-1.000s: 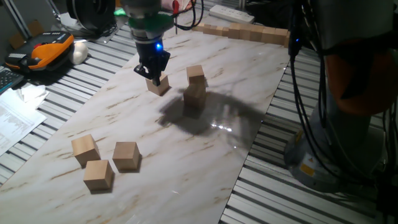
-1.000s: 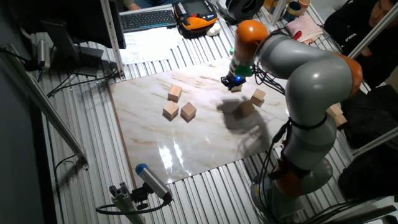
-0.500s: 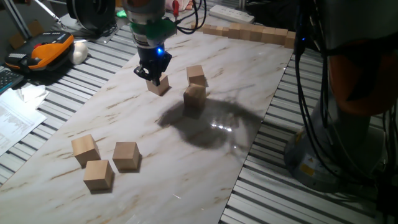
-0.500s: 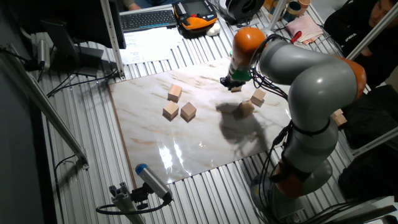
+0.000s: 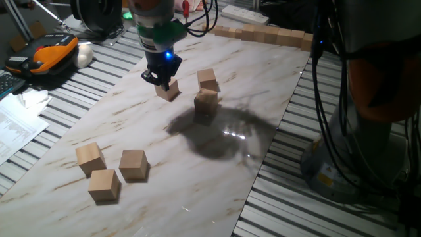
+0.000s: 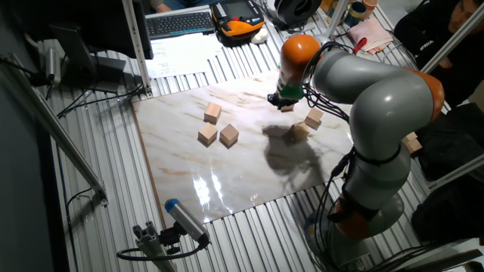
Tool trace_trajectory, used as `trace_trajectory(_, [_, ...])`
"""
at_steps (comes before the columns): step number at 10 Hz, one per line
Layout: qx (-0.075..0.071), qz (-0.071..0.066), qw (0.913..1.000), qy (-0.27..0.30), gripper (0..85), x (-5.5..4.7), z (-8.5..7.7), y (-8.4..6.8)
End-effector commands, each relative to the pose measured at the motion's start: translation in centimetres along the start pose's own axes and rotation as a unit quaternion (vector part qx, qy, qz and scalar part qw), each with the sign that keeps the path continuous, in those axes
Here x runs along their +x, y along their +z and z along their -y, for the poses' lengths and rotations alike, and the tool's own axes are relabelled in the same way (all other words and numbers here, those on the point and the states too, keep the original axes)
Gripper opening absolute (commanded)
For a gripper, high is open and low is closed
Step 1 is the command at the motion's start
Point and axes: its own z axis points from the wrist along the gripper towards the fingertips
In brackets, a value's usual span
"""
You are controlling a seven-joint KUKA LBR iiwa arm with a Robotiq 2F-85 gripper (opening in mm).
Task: Stack the blocks into a pyramid shape
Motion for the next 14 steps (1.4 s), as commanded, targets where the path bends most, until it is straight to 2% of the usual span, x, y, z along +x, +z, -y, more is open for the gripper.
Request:
trace_trajectory(1, [-0.001, -0.003, 1.0, -0.001, 0.0, 0.0, 0.4, -0.1])
trace_trajectory(4, [0.0, -0.012, 0.9999, -0.01, 0.0, 0.6, 2.9, -0.5])
trace_trajectory(6, [0.006, -0.011, 0.9998, -0.012, 0.0, 1.4, 4.1, -0.2])
trace_trajectory(7, [0.003, -0.011, 0.9996, -0.024, 0.0, 2.2, 5.2, 0.3])
trace_trajectory(8, [-0.003, -0.005, 0.9991, -0.042, 0.0, 2.7, 5.9, 0.8])
trace_trajectory(9, [-0.017, -0.001, 0.9979, -0.062, 0.0, 3.0, 6.6, 1.2])
trace_trajectory(10, [-0.024, 0.003, 0.9963, -0.083, 0.0, 3.2, 6.9, 1.6])
trace_trajectory(13, [-0.035, 0.006, 0.9923, -0.118, 0.0, 3.9, 7.6, 2.4])
trace_trajectory(14, [-0.033, 0.007, 0.9915, -0.126, 0.0, 4.0, 8.0, 2.6])
